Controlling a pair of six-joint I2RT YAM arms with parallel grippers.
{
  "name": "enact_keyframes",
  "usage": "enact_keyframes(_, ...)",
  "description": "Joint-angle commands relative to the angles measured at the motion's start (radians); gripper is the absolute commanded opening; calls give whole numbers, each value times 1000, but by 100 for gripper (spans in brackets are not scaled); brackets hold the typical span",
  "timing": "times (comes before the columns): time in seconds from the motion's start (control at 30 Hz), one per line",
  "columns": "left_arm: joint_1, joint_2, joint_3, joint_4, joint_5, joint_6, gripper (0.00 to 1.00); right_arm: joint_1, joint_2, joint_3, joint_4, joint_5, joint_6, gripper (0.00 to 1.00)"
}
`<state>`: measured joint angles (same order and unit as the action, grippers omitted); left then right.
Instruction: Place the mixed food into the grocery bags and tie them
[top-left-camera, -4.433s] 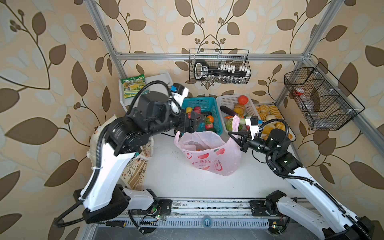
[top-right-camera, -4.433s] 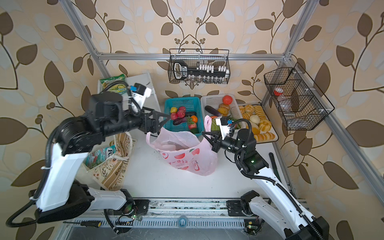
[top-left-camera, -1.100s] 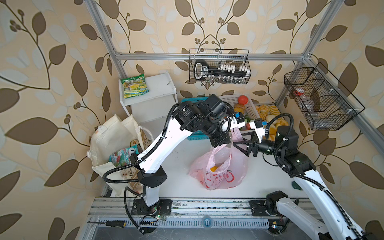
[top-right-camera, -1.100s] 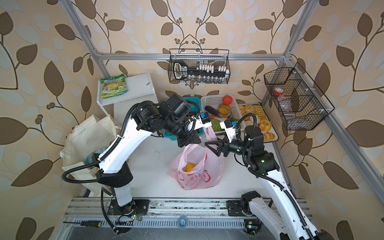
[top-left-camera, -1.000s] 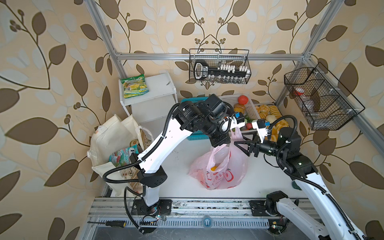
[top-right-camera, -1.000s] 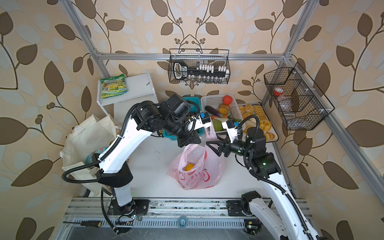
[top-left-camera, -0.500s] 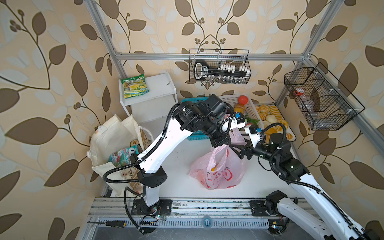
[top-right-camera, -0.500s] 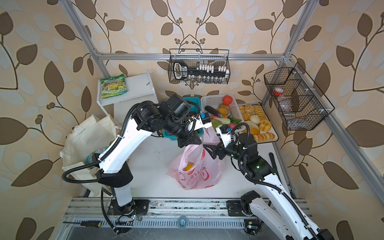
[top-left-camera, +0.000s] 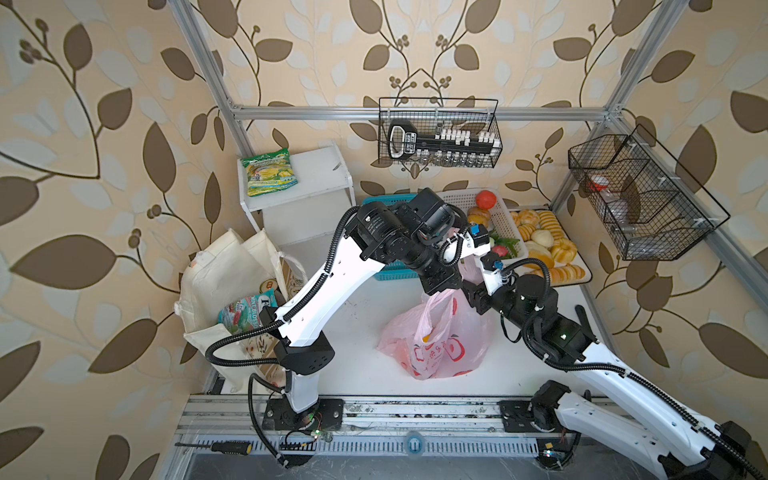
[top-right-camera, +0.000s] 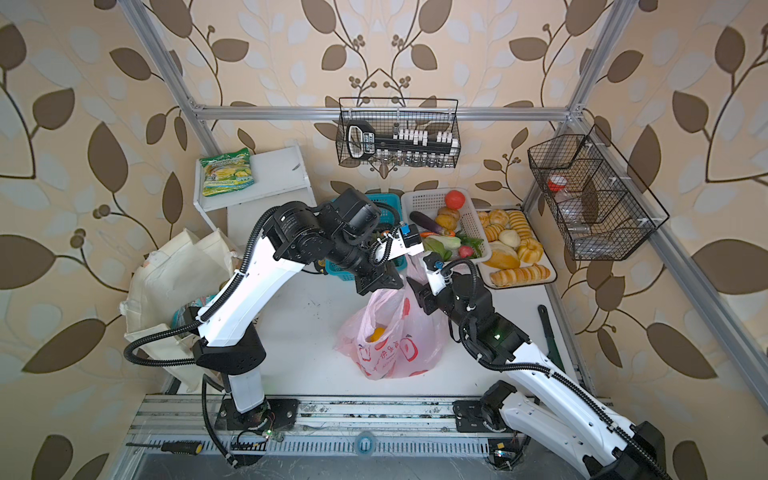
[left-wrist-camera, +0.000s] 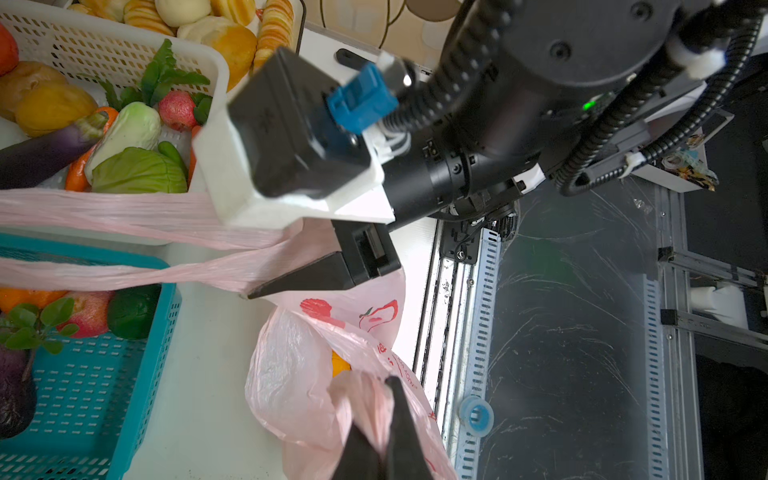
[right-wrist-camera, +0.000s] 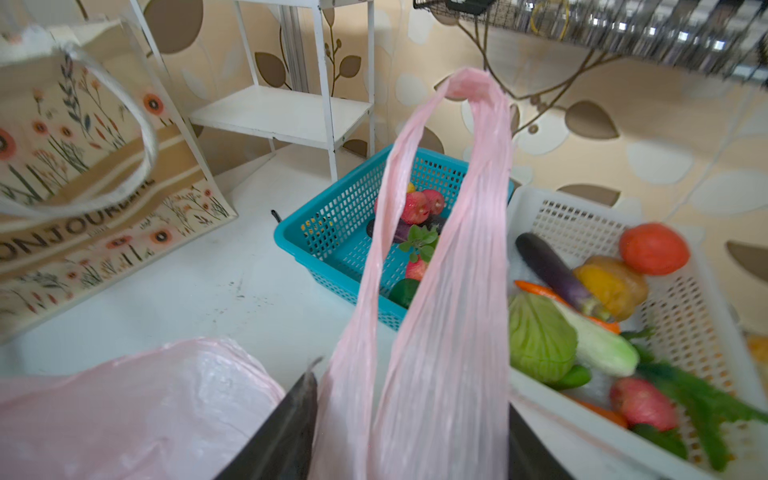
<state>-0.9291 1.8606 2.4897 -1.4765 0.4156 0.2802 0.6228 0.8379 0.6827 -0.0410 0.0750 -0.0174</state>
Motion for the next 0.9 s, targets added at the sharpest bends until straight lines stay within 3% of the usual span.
enact_keyframes(0.0, -2, -5, 35, 11, 17, -5, 0, 5, -15, 12, 5, -2, -3, 36)
enact_keyframes(0.13, -2, 2, 35, 9, 11, 12, 0, 1, -46, 3, 10, -95, -11, 11)
enact_keyframes(0.23, -2, 7, 35, 15, 15, 43, 0, -22, -70, -20, 37, -262, -21, 3)
enact_keyframes(0.47, -2, 16, 36, 68, 50, 137, 0, -106, -25, -5, 71, -660, 35, 4)
enact_keyframes(0.8, -2, 37, 23, 71, 19, 317, 0, -119, 1, 21, 27, -815, 10, 11)
enact_keyframes(0.87, -1, 38, 14, 82, 18, 346, 0, -129, -8, 15, 29, -843, 15, 17)
